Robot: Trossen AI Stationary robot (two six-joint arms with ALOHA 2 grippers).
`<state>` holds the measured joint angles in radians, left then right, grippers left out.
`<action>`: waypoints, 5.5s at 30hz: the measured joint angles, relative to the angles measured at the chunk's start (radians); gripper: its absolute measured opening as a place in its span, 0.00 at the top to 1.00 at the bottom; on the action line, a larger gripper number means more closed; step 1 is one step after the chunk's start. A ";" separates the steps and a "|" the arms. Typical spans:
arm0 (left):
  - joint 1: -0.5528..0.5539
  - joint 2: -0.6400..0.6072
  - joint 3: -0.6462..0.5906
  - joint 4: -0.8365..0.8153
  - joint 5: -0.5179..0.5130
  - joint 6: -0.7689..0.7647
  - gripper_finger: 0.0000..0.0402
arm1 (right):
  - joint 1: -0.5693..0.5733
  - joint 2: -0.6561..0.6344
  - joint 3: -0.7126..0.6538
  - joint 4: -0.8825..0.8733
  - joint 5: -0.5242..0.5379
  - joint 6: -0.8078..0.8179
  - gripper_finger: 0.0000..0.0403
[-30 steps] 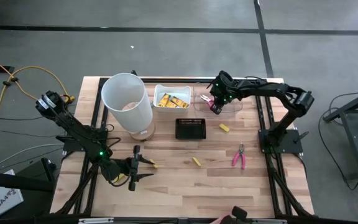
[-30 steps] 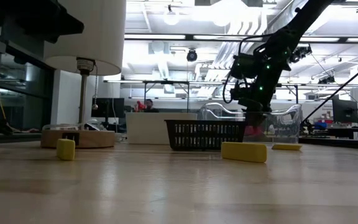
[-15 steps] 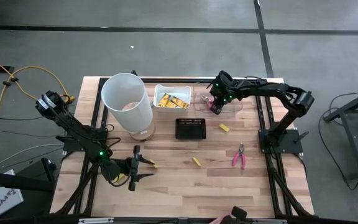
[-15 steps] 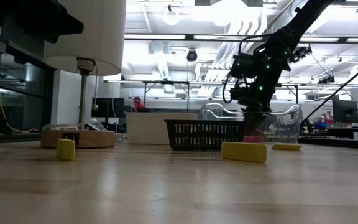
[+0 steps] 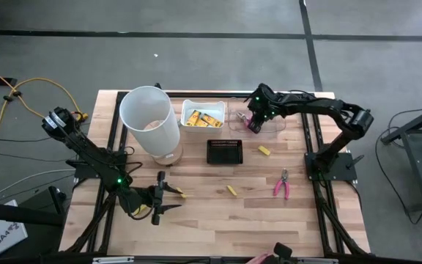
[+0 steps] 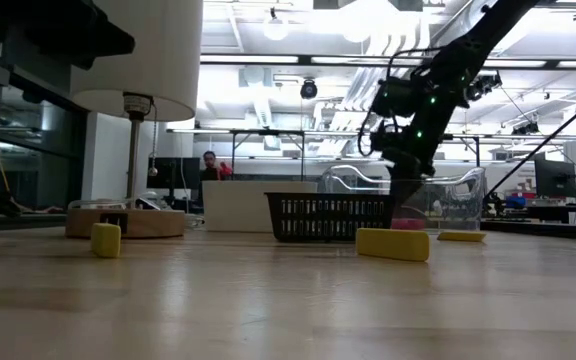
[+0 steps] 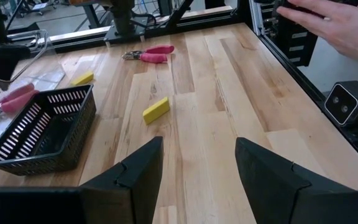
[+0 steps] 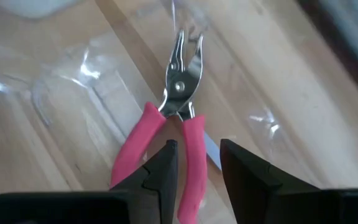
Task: Pick & Place School Supplies
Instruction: Put the pink hole puncher into the transparent bin
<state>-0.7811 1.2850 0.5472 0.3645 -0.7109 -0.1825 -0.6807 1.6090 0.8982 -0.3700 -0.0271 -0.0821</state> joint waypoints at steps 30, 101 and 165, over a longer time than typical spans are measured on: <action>0.000 0.000 0.000 0.004 0.000 0.000 0.52 | 0.435 -0.350 0.001 -0.408 0.132 0.448 0.72; 0.000 0.000 0.000 0.004 0.000 0.000 0.52 | 1.401 -0.082 0.000 -0.697 0.122 2.235 0.58; 0.000 0.000 0.000 0.004 0.000 0.000 0.52 | 1.372 -0.084 -0.176 -0.496 0.205 2.199 0.89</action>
<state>-0.7811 1.2846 0.5472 0.3683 -0.7109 -0.1825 0.6910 1.5245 0.7219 -0.8656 0.1777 2.1167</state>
